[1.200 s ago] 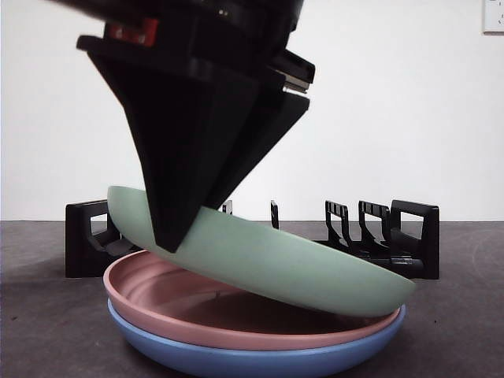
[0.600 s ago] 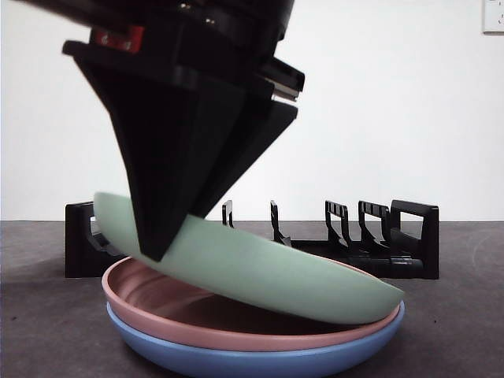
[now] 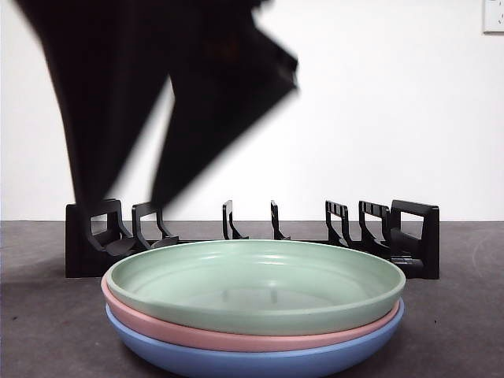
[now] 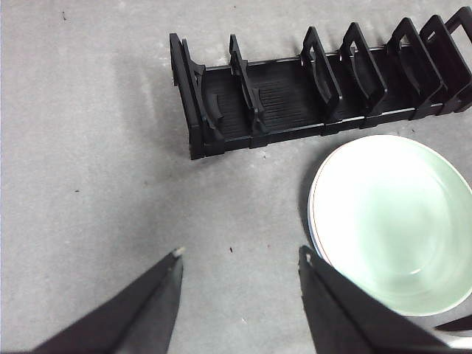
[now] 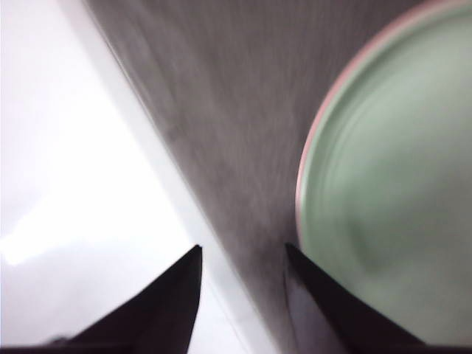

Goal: Place the plate

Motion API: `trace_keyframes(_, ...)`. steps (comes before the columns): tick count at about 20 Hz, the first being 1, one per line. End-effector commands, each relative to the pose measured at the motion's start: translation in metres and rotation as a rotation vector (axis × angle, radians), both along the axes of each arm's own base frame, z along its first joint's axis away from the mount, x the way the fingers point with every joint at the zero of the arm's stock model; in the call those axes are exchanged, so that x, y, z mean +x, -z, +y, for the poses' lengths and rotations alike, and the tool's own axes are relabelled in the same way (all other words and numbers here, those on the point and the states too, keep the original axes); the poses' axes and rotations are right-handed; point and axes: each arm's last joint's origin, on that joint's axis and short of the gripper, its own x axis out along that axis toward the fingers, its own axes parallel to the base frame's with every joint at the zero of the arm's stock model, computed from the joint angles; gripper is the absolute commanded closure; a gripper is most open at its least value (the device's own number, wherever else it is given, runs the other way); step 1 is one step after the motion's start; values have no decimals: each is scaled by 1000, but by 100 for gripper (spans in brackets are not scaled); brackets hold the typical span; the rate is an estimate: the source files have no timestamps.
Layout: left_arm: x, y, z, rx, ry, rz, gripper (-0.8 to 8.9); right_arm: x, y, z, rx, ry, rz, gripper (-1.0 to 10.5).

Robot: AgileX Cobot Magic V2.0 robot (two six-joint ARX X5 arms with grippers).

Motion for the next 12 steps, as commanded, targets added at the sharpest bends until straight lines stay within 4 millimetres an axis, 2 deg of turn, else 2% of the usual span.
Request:
trace_keyframes(1,0,-4,-1,-2,6,-18,565,-2,-40,-11,107,9,-120,767)
trace_keyframes(3,0,-4,-1,-3,5,-18,565,8,-58,-34,97,102,-255,758)
trace_keyframes(6,1,-4,-1,-5,4,-19,565,30,-75,-75,-1,293,-406,574)
trace_keyframes(9,2,-6,-1,-13,4,-35,565,51,-93,-117,-27,441,-480,571)
trace_keyframes(12,3,-8,-2,-28,4,-62,565,59,-111,-157,10,570,-524,572)
